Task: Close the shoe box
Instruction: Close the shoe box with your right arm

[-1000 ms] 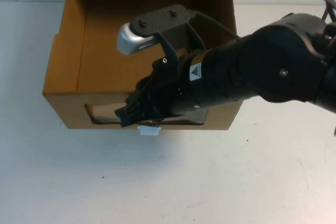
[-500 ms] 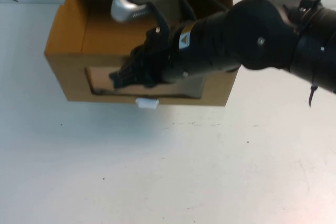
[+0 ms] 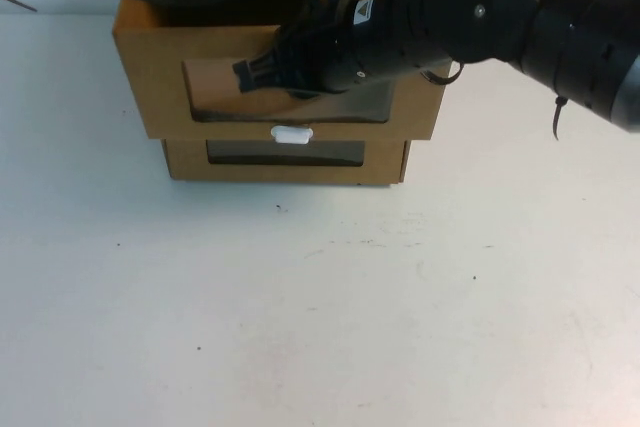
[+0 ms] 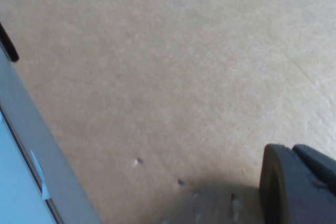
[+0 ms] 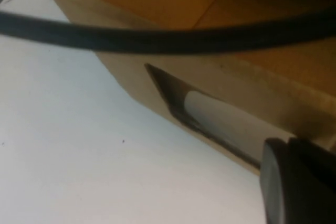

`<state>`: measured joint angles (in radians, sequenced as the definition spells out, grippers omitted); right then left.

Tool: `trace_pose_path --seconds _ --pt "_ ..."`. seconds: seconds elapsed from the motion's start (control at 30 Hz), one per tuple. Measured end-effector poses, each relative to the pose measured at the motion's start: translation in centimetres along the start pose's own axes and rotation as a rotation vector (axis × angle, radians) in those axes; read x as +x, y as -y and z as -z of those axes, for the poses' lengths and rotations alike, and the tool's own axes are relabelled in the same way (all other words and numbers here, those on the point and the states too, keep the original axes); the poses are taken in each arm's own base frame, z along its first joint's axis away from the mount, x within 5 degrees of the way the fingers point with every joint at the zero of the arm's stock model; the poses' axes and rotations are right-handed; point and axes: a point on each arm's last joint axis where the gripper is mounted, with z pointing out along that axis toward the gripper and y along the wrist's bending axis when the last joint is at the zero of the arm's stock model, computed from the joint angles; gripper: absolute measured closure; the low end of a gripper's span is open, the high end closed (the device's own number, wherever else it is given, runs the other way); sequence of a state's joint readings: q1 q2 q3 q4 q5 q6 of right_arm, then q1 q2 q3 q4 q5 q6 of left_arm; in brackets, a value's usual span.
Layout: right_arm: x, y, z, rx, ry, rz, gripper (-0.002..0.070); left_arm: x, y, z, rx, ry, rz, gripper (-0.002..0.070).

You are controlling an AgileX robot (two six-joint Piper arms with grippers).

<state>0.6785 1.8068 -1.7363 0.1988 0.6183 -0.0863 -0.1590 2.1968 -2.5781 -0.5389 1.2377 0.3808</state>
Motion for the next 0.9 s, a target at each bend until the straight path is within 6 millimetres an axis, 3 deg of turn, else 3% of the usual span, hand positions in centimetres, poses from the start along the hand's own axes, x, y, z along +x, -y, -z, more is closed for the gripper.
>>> trace_pose_path --seconds 0.37,0.7,0.9 --pt "0.1 -0.7 2.3 -0.087 -0.121 0.036 0.0688 0.0 0.0 0.0 0.0 0.0 0.002 0.0678" --pt "-0.6 3.8 3.8 -0.01 -0.083 -0.063 0.0688 0.0 0.0 0.0 0.002 0.001 0.002 0.0678" --pt "-0.8 4.7 4.0 -0.013 -0.066 -0.098 0.0688 0.0 0.0 0.0 0.002 0.001 0.004 0.0678"
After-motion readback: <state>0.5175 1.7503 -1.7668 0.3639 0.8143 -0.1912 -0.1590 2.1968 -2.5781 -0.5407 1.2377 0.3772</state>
